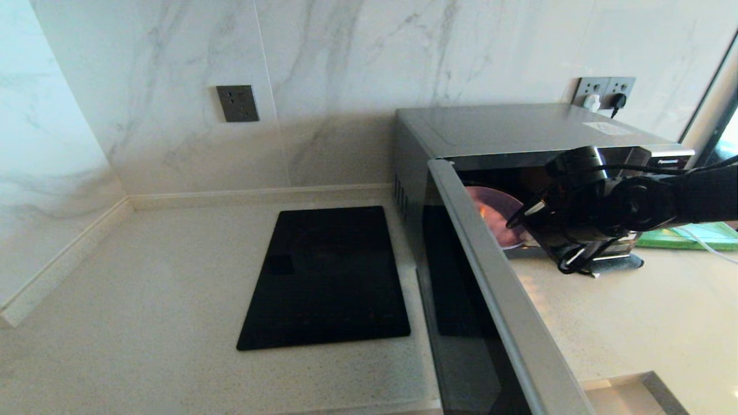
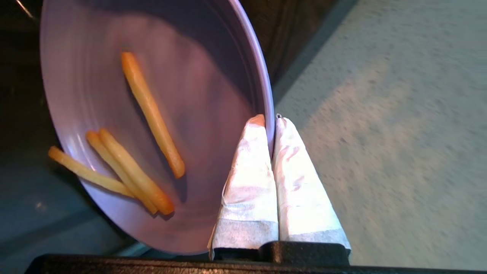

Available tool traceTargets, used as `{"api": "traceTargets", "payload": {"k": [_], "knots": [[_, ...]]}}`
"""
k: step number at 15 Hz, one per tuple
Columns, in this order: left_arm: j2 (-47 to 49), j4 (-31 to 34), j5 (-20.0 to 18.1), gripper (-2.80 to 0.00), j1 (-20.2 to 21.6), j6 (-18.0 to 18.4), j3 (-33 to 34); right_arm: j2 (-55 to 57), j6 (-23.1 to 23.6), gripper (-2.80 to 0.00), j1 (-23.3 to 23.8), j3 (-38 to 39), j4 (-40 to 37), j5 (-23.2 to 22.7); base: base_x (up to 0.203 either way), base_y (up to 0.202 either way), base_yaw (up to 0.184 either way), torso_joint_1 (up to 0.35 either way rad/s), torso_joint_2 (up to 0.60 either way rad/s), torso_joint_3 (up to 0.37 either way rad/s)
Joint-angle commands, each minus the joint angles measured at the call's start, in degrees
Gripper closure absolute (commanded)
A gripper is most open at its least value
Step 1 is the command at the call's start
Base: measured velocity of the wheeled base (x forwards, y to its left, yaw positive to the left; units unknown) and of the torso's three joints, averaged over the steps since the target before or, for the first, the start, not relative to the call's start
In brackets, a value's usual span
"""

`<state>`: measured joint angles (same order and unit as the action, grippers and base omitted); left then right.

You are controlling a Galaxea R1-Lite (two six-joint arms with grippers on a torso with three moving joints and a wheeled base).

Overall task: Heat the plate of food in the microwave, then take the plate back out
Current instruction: Take the plate out of the microwave

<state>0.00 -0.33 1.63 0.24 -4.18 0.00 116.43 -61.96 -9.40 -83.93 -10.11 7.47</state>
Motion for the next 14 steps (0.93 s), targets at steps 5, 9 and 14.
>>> {"api": "traceTargets", "payload": {"k": [5, 9, 14], "knots": [[0.09, -0.02, 0.04, 0.0, 0.02, -0.04, 0.0, -9.56, -0.35, 0.0, 0.96, 8.38, -2.88, 0.33, 0.0, 0.0, 0.0, 0.0, 0.0, 0.0], [0.09, -0.02, 0.04, 0.0, 0.02, -0.04, 0.0, -17.67, -0.27, 0.0, 3.22, 17.01, -2.98, 0.35, 0.0, 0.0, 0.0, 0.0, 0.0, 0.0], [0.0, -0.02, 0.04, 0.0, 0.02, -0.04, 0.0, -27.49, 2.92, 0.0, 9.8, 25.2, -4.11, 0.35, 0.0, 0.0, 0.0, 0.0, 0.0, 0.0]]}}
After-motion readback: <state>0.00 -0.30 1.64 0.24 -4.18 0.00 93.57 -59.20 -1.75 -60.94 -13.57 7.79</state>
